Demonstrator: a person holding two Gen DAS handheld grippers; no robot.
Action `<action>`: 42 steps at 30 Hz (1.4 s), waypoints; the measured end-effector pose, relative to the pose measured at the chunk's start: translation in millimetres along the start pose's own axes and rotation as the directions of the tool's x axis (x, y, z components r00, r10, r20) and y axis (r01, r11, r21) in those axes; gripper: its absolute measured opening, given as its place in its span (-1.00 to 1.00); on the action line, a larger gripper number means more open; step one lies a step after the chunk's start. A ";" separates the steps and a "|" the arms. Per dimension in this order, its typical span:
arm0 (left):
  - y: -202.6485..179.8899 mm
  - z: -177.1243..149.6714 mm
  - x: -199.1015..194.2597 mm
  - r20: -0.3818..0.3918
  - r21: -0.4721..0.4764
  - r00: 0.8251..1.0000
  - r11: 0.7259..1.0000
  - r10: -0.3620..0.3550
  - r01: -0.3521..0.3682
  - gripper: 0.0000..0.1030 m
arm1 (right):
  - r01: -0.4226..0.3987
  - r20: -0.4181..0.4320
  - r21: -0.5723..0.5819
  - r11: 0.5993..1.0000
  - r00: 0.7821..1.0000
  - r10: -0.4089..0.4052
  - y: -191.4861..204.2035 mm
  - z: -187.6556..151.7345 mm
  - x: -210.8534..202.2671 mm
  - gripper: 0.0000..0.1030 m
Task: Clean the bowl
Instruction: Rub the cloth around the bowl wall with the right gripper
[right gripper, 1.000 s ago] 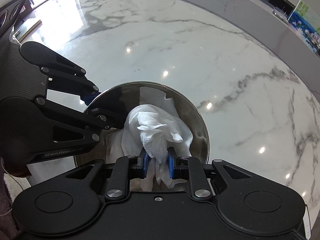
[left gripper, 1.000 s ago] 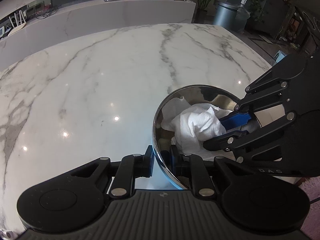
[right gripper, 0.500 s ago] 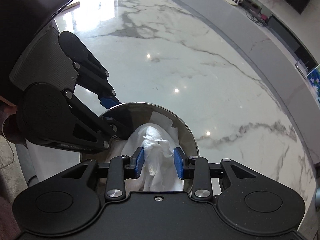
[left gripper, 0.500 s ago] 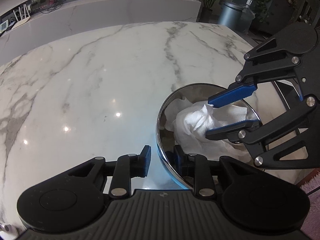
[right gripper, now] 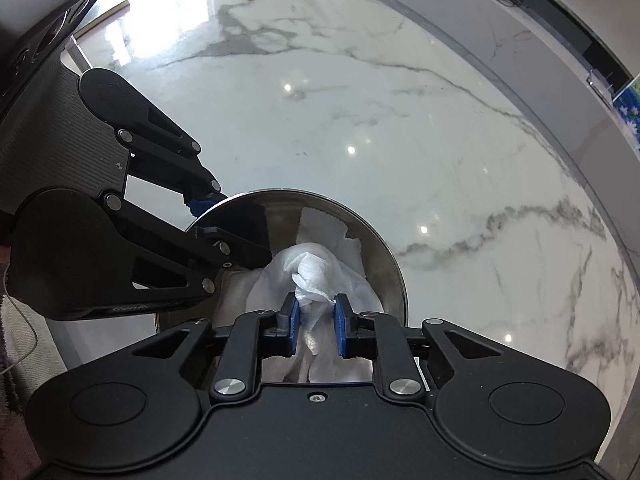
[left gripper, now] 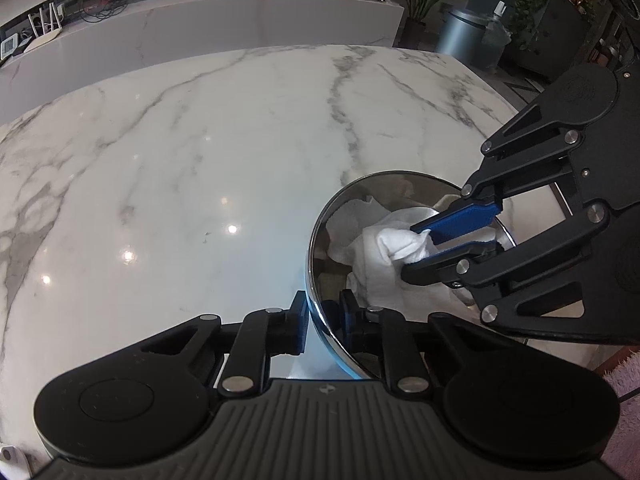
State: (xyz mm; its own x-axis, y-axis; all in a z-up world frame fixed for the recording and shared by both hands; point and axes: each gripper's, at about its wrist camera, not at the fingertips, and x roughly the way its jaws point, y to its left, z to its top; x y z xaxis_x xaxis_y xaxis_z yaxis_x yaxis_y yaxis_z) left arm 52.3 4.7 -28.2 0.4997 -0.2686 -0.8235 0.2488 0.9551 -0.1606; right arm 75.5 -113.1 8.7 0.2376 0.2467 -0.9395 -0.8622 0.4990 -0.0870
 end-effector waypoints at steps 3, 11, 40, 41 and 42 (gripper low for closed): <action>-1.0 0.6 0.1 0.002 -0.004 1.000 1.000 0.008 -0.008 -0.72 | 0.001 -0.037 -0.006 1.000 0.999 -0.001 1.3 -4.0 -2.1 -0.75; -2.8 1.2 0.1 0.005 -0.005 1.000 1.000 0.022 -0.022 -0.71 | -0.121 -0.085 -0.002 0.993 0.989 0.121 7.7 -20.8 -7.9 -0.78; -3.2 0.5 -0.8 -0.001 0.003 1.000 1.000 0.018 -0.018 -0.70 | -0.002 -0.003 -0.039 0.999 1.000 0.002 12.1 -9.0 18.7 -0.45; -4.0 0.0 -1.3 -0.002 0.005 1.000 1.000 0.020 -0.020 -0.69 | 0.001 -0.005 -0.036 0.999 1.000 -0.001 12.1 -9.0 19.1 -0.46; -5.2 -0.6 -1.7 -0.003 0.009 1.000 1.000 0.024 -0.024 -0.69 | 0.001 -0.007 -0.028 1.000 1.000 -0.001 11.7 -8.7 19.6 -0.47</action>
State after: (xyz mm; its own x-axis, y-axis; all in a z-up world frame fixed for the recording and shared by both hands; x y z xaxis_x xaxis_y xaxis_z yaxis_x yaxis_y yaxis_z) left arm 49.6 0.3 -26.2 0.5030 -0.2454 -0.8287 0.2444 0.9601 -0.1359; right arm 66.2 -109.6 -13.6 0.2351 0.2403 -0.9418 -0.8741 0.4759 -0.0968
